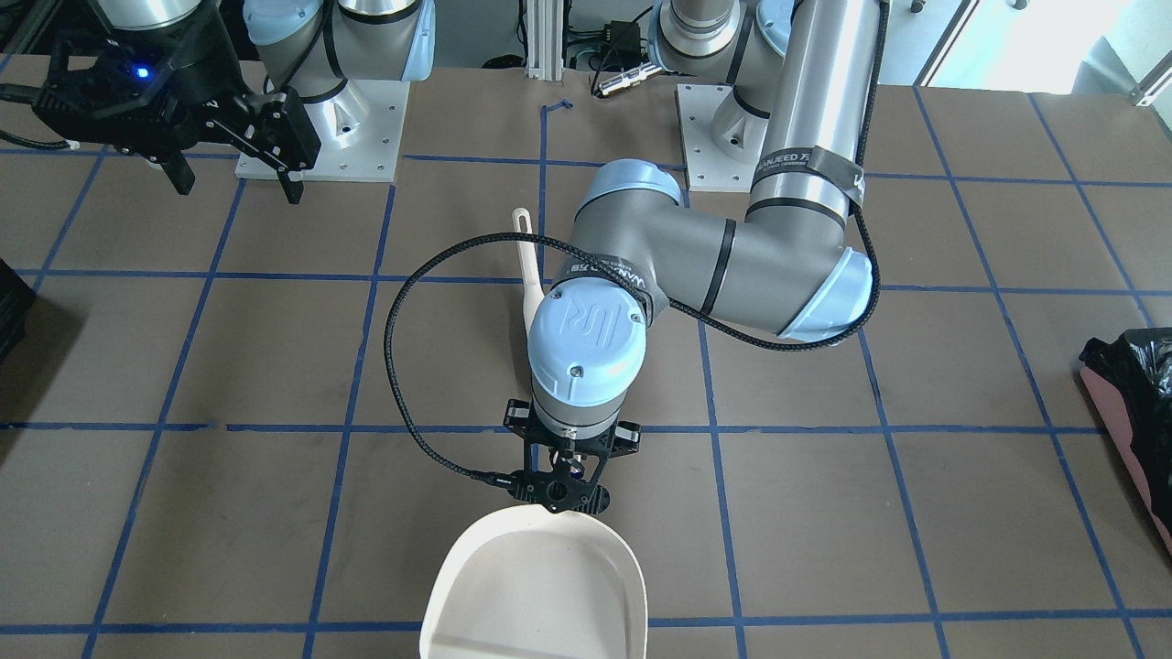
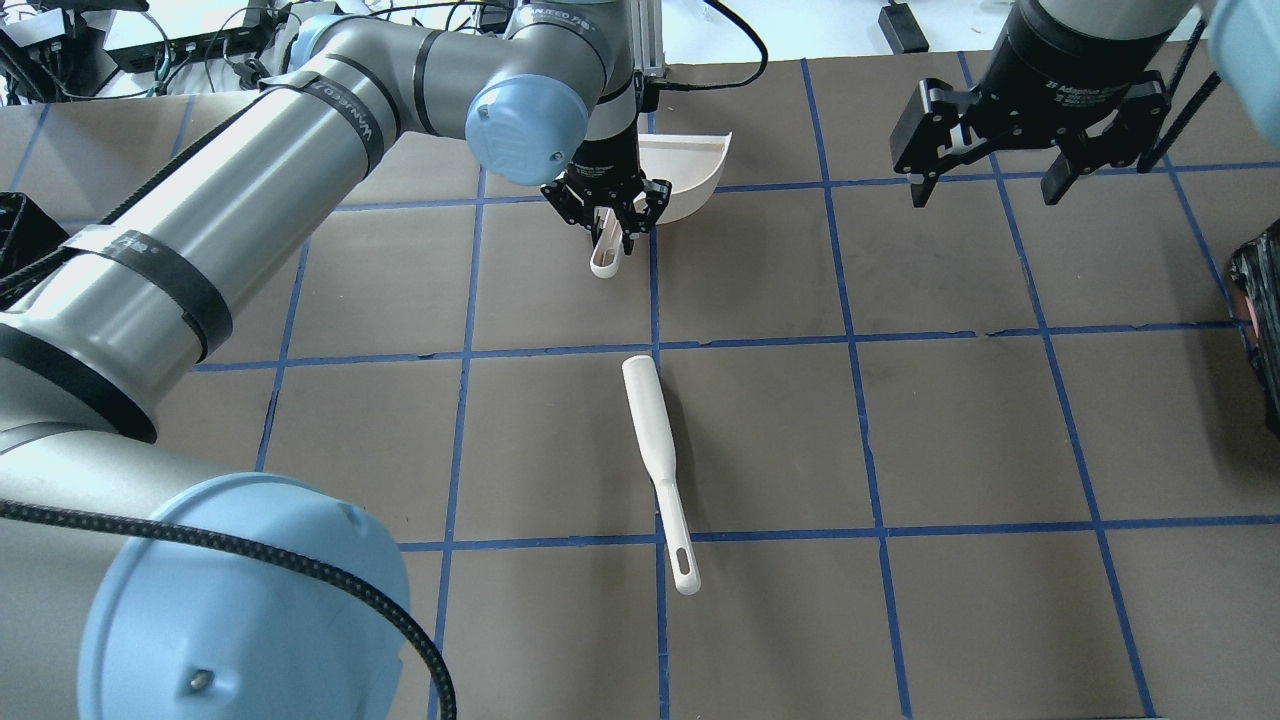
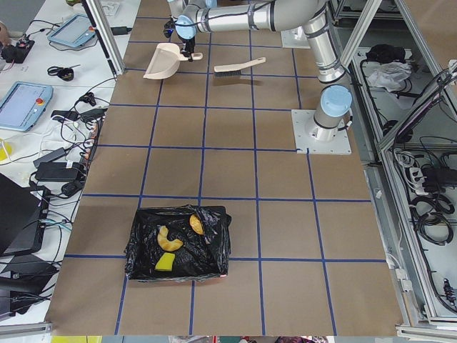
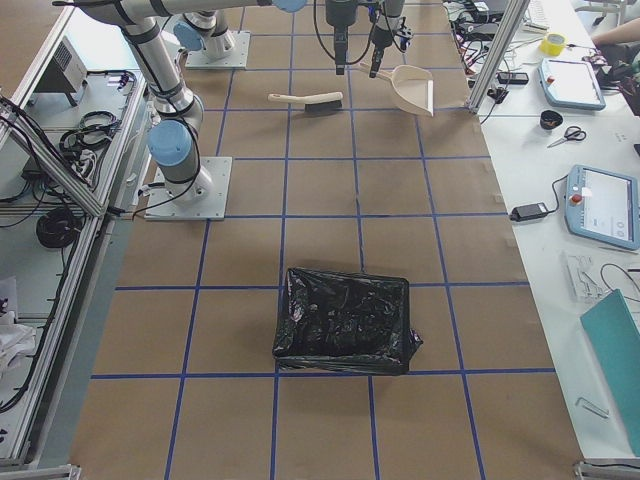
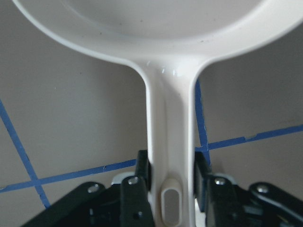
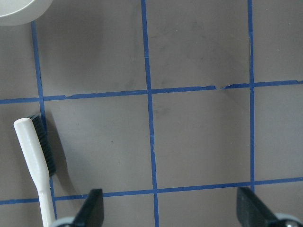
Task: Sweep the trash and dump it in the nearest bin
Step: 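Bring the empty dustpan back with the left gripper and lower it to the table, then set the dustpan down and open the left gripper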
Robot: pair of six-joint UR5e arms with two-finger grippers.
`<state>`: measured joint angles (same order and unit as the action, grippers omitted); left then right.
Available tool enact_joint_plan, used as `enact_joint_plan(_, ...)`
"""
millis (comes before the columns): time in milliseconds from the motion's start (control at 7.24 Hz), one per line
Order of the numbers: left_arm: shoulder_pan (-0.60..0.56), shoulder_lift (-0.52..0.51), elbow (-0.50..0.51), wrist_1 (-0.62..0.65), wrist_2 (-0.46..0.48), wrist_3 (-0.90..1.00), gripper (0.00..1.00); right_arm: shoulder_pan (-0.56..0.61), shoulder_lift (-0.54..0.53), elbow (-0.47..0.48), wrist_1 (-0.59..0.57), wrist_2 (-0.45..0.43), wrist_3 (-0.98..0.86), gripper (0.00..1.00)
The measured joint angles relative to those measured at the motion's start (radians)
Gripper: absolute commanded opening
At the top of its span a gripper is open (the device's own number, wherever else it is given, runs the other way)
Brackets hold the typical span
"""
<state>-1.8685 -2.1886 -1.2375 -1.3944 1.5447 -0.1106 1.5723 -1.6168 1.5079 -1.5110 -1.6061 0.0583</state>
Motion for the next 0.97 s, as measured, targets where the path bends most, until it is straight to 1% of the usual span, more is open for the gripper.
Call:
enact_joint_plan(415, -0.008, -0.018, -0.002, -0.004, 0.016, -0.076, 0.0, 0.0, 0.0, 0.0, 0.0, 0.001, -0.002, 1.0)
enact_joint_plan(967, -0.025, -0.025, -0.001, -0.018, 0.012, -0.092, 0.0, 0.0, 0.0, 0.0, 0.0, 0.001, -0.009, 1.0)
